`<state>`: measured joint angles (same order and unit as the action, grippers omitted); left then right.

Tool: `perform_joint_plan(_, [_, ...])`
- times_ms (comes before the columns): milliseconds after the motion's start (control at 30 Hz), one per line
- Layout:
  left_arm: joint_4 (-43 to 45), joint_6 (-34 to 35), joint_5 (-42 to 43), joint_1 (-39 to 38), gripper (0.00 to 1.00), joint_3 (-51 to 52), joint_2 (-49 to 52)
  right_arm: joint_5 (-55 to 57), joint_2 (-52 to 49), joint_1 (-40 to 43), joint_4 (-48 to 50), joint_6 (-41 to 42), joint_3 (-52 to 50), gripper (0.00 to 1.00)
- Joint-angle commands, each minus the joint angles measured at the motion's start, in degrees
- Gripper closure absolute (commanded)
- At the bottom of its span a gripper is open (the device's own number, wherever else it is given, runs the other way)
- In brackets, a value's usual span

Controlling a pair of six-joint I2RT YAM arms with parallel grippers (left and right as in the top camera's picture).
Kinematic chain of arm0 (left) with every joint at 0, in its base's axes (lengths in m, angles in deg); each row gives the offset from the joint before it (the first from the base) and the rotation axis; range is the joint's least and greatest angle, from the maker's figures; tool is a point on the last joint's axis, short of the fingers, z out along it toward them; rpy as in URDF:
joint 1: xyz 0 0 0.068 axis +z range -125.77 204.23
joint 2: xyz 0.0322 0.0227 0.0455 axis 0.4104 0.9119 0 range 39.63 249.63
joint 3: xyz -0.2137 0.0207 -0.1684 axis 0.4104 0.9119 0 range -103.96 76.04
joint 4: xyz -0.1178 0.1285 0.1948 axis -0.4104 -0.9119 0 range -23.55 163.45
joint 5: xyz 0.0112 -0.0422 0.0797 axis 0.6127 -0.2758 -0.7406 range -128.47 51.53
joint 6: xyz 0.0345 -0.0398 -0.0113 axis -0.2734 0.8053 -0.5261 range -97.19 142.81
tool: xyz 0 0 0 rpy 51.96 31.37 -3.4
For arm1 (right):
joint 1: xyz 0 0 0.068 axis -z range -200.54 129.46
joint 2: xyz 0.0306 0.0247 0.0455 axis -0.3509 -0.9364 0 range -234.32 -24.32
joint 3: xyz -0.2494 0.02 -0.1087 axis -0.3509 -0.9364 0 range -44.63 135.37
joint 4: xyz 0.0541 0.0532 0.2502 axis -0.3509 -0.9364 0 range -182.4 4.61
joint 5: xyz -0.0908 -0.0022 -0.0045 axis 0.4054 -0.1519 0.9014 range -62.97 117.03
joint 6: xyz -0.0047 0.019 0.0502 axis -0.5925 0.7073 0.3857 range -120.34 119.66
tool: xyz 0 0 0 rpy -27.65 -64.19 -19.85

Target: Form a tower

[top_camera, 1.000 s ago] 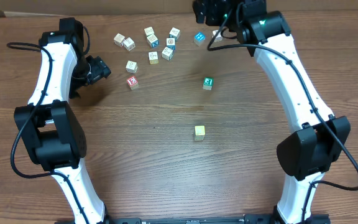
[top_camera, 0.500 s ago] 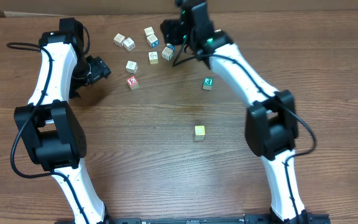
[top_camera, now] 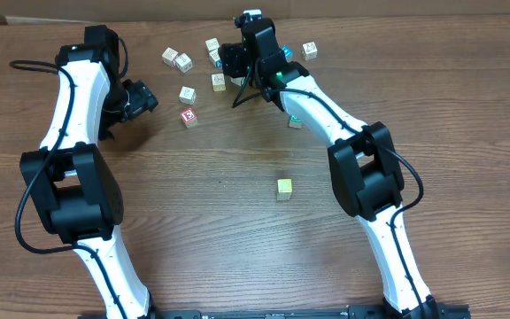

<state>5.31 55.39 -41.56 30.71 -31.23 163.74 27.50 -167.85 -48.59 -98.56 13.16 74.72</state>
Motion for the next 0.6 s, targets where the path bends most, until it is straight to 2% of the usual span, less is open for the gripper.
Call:
perform_joint_plan(0, [-0.2,-0.9,-0.5,-0.2,0.01,-0.9,-1.6,1.0,-3.0,0.0,0.5,-0.1,0.7,0.29])
perform_joint_plan(333, [-0.2,-0.9,-0.5,-0.2,0.00,-0.9,-1.6,3.6,-5.6,0.2,0.8,0.2,0.7,0.30])
perform_joint_plan(567, [-0.2,-0.9,-0.5,-0.2,0.00,-0.9,-1.6,3.6,-4.5,0.3,-2.7,0.2,0.7,0.47])
